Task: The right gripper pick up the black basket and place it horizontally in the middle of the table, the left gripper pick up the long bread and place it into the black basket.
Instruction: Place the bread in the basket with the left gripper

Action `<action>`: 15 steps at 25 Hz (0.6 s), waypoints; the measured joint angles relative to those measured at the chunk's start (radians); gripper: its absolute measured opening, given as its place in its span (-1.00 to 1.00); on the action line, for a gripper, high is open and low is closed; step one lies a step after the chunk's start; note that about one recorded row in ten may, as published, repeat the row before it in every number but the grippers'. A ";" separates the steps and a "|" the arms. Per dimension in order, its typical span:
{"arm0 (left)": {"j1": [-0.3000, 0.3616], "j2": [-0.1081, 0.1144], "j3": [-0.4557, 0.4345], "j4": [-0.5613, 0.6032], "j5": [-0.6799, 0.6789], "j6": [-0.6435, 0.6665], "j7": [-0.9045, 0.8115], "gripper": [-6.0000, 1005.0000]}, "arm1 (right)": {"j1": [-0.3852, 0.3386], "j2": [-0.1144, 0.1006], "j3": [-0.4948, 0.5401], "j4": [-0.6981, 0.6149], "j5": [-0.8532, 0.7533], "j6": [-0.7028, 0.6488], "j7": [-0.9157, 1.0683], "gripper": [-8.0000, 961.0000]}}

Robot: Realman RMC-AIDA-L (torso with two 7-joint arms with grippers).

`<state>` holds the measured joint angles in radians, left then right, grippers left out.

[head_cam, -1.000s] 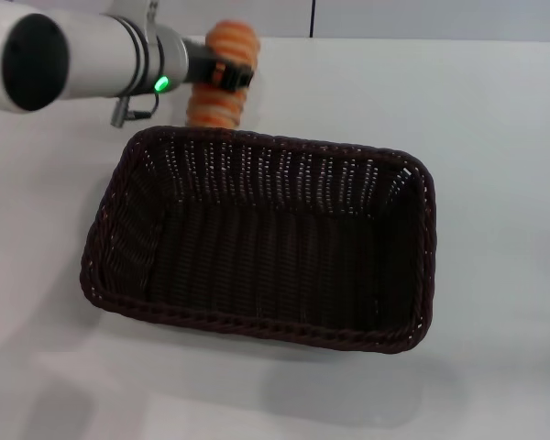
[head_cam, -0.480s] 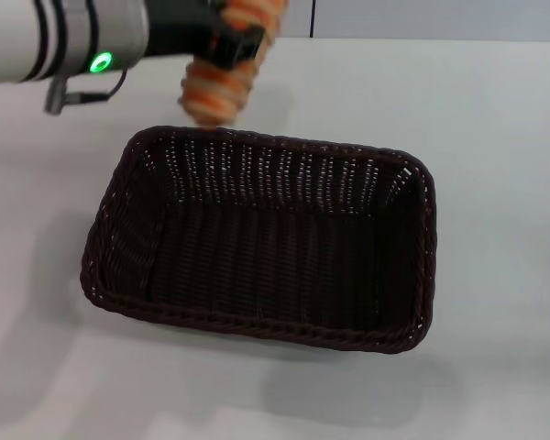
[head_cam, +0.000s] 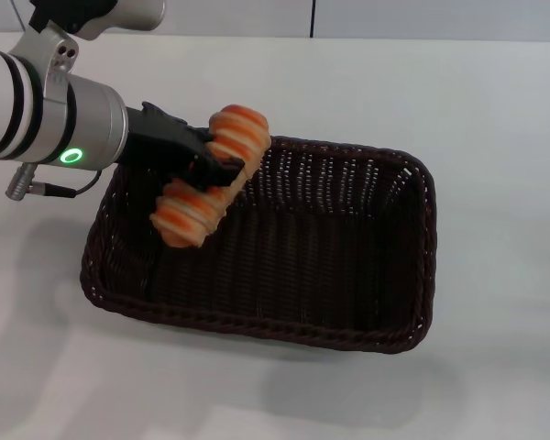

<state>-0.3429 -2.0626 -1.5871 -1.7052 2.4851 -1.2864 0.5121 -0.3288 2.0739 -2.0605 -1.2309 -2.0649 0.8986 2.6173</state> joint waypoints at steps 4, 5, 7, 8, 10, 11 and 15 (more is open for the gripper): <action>0.008 -0.001 0.002 -0.008 -0.024 -0.012 0.020 -0.12 | 0.000 0.000 -0.001 -0.008 0.000 0.000 -0.016 0.73; 0.008 -0.001 0.002 -0.008 -0.024 -0.012 0.020 -0.05 | 0.000 0.000 -0.001 -0.008 0.000 0.000 -0.016 0.73; 0.008 -0.001 -0.002 -0.008 -0.029 -0.014 0.025 0.09 | -0.001 0.000 -0.001 -0.009 0.000 0.000 -0.017 0.73; 0.008 0.000 -0.005 -0.008 -0.030 -0.014 0.025 0.16 | -0.001 0.000 -0.001 -0.009 0.000 0.000 -0.017 0.73; 0.008 0.000 -0.014 -0.008 -0.030 -0.016 0.026 0.33 | -0.002 0.000 -0.001 -0.009 0.000 0.000 -0.017 0.73; 0.008 0.001 -0.021 -0.008 -0.030 -0.018 0.026 0.42 | -0.003 0.000 -0.001 -0.010 0.000 0.000 -0.017 0.73; 0.012 0.001 -0.055 -0.016 -0.020 0.009 0.040 0.70 | -0.004 0.000 -0.001 -0.013 0.000 0.000 -0.017 0.73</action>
<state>-0.3310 -2.0617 -1.6424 -1.7214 2.4651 -1.2770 0.5526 -0.3323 2.0739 -2.0616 -1.2443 -2.0646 0.8986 2.6000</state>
